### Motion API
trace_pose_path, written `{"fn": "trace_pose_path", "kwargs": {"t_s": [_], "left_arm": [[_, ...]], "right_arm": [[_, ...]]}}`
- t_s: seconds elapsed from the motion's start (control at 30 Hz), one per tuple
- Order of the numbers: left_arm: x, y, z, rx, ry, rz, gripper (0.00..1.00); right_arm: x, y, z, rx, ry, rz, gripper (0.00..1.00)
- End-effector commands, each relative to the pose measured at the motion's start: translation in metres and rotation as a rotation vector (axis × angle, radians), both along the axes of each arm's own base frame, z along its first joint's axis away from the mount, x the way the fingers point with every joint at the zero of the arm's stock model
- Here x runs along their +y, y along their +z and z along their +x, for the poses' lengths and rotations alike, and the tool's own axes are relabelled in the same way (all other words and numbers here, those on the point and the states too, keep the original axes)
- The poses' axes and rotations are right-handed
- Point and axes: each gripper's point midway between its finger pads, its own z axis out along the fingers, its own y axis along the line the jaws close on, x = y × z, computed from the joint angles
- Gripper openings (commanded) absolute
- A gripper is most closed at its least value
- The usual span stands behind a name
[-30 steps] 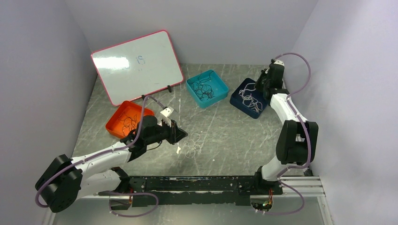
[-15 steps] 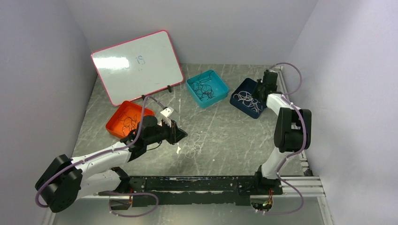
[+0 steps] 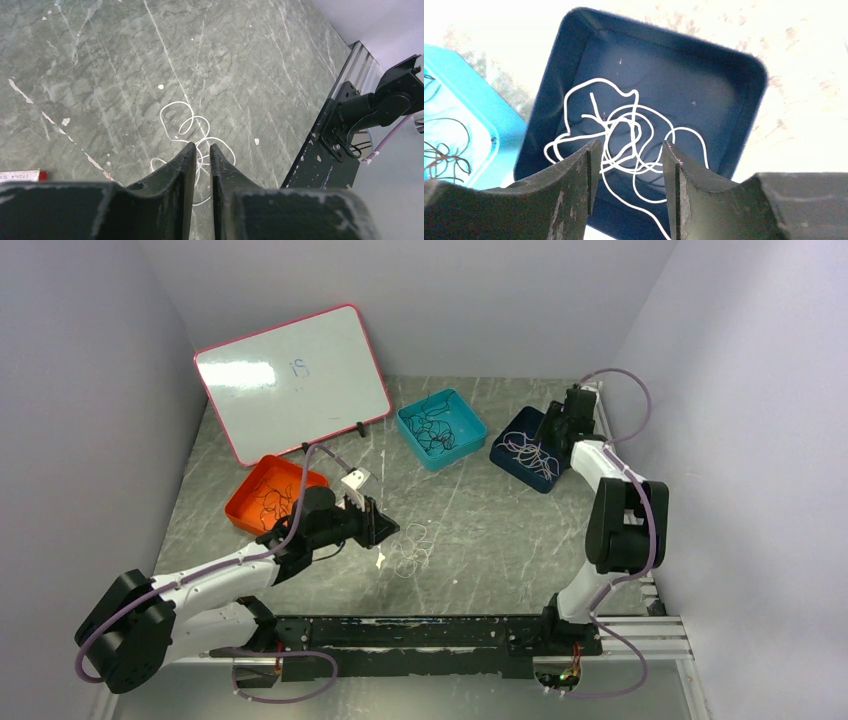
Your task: Untangle the cables
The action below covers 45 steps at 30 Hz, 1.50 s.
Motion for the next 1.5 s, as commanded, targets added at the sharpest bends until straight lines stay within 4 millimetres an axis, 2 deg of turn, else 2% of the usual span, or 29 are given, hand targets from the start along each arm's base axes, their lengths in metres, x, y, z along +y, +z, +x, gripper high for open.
{"fn": "trace_pose_path", "kwargs": {"t_s": [0.0, 0.13, 0.2, 0.33, 0.47, 0.57, 0.7, 0.9, 0.97, 1.2, 1.47], "left_arm": [[-0.001, 0.014, 0.011, -0.023, 0.033, -0.01, 0.24], [0.004, 0.015, 0.017, -0.01, 0.089, -0.01, 0.33], [0.007, 0.017, 0.02, -0.007, 0.115, -0.013, 0.36], [0.014, 0.02, 0.028, -0.009, 0.16, 0.005, 0.38], [0.022, 0.018, 0.035, 0.023, 0.194, 0.002, 0.36], [0.026, 0.015, 0.038, 0.042, 0.207, -0.004, 0.35], [0.031, 0.011, 0.042, 0.048, 0.231, 0.017, 0.33], [0.035, 0.011, 0.049, 0.049, 0.262, 0.049, 0.33], [0.035, 0.011, 0.049, 0.051, 0.26, 0.055, 0.32], [0.034, 0.009, 0.046, 0.063, 0.251, 0.047, 0.32], [0.026, 0.009, 0.043, 0.07, 0.207, 0.025, 0.33]], "right_arm": [[-0.019, 0.052, 0.001, -0.142, -0.08, -0.051, 0.52], [-0.019, 0.091, -0.004, -0.255, -0.124, -0.019, 0.52], [-0.009, 0.106, -0.005, -0.273, -0.079, 0.016, 0.53], [0.03, 0.124, -0.01, -0.286, 0.094, 0.127, 0.53], [0.086, 0.127, -0.027, -0.235, 0.287, 0.194, 0.52], [0.136, 0.113, -0.053, -0.125, 0.435, 0.188, 0.52], [0.194, 0.09, -0.093, -0.019, 0.603, 0.21, 0.52], [0.247, 0.057, -0.139, 0.067, 0.736, 0.276, 0.53], [0.257, 0.041, -0.154, 0.098, 0.76, 0.295, 0.53], [0.287, 0.014, -0.199, 0.167, 0.868, 0.379, 0.53], [0.304, -0.012, -0.225, 0.239, 0.91, 0.402, 0.53]]}}
